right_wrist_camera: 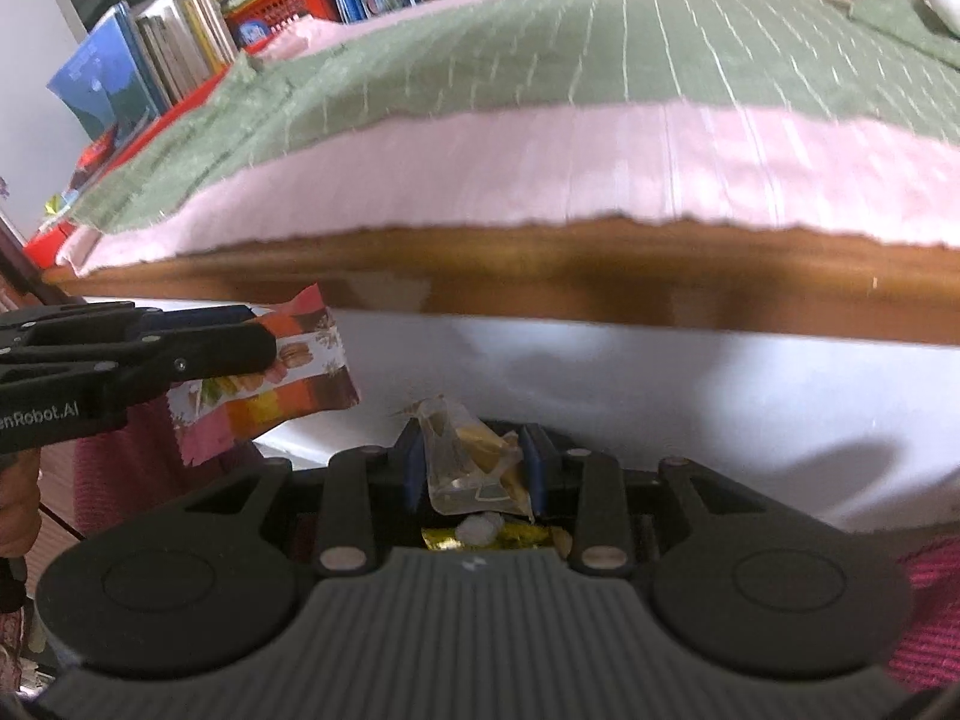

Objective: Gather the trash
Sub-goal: 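Open both grippers to drop the packet and wrapper into the bin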

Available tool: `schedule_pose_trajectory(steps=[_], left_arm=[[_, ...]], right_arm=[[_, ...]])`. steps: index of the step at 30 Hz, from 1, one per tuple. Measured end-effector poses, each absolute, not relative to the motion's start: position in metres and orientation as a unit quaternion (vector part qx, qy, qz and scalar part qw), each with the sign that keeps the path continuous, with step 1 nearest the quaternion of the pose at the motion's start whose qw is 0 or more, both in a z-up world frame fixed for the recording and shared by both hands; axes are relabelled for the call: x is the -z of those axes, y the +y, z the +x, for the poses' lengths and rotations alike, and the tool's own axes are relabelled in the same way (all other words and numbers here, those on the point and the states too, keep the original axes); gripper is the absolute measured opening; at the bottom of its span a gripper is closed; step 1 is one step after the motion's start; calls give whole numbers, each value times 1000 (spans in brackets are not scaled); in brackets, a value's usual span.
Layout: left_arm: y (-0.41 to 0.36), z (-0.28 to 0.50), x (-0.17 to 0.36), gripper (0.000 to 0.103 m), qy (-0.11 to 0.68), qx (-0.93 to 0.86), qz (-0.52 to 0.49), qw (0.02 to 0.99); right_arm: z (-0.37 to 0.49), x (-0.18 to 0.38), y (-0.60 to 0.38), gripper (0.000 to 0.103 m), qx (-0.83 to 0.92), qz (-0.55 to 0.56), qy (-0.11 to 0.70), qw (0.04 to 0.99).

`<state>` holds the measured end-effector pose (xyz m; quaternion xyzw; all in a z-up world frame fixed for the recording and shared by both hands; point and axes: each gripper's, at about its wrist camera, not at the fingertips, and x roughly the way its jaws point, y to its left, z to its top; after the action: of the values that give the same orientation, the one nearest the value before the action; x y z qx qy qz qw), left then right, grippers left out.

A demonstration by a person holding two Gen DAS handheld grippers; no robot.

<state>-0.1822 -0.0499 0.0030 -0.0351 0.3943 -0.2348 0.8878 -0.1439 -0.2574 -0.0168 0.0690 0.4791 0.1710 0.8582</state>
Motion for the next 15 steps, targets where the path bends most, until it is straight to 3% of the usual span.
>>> schedule_pose_trajectory(steps=[15], left_arm=[[-71,-158,94,23,506,170,-36,845]], right_arm=[[-143,86,-265,40,-106,158,544,817]])
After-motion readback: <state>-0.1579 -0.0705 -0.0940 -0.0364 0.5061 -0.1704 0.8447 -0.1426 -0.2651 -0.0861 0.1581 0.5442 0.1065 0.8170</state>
